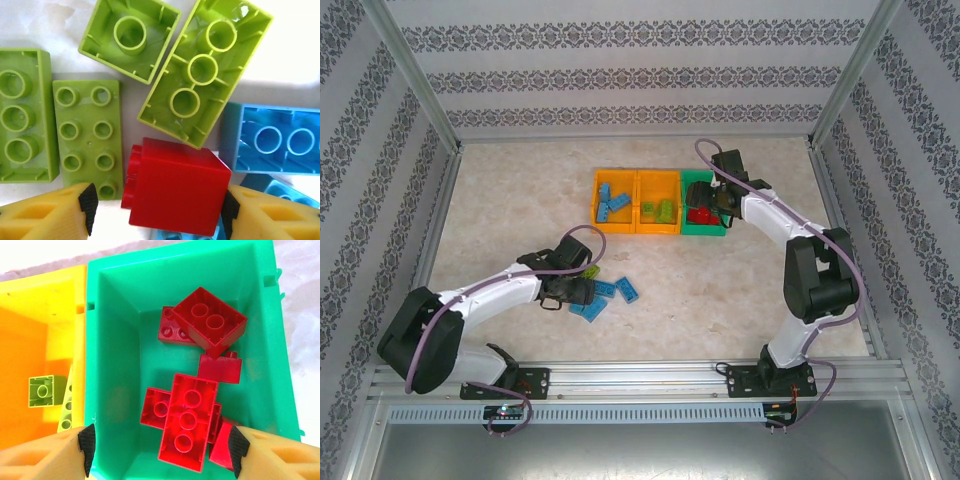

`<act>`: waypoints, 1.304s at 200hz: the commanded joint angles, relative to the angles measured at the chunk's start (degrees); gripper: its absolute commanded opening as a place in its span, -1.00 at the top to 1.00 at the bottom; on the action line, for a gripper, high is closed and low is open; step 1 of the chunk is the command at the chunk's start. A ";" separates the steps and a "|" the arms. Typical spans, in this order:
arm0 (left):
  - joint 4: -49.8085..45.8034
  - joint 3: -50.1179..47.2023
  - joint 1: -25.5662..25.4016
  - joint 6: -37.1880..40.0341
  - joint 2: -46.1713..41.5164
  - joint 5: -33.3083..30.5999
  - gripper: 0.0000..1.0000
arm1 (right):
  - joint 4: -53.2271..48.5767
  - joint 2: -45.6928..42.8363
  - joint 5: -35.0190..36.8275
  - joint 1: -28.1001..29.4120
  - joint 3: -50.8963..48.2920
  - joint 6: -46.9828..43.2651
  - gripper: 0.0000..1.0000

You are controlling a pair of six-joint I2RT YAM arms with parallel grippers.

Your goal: Sort the legos into containers by color

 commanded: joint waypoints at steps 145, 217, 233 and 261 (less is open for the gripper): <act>-0.37 3.61 -0.87 2.78 2.57 -0.43 0.13 | 1.28 -5.23 -0.88 -1.76 -4.01 1.35 -0.50; -2.27 4.30 -1.64 0.45 -2.20 0.44 0.17 | 2.82 -6.61 -2.27 -3.14 -6.00 1.94 -0.50; -2.56 4.99 -1.90 -0.09 -2.73 0.52 0.18 | 3.33 -7.37 -2.59 -3.51 -6.82 1.98 -0.50; -2.64 6.65 -2.66 -0.52 -2.57 1.32 0.18 | 3.40 -8.72 -2.77 -4.27 -8.27 1.69 -0.51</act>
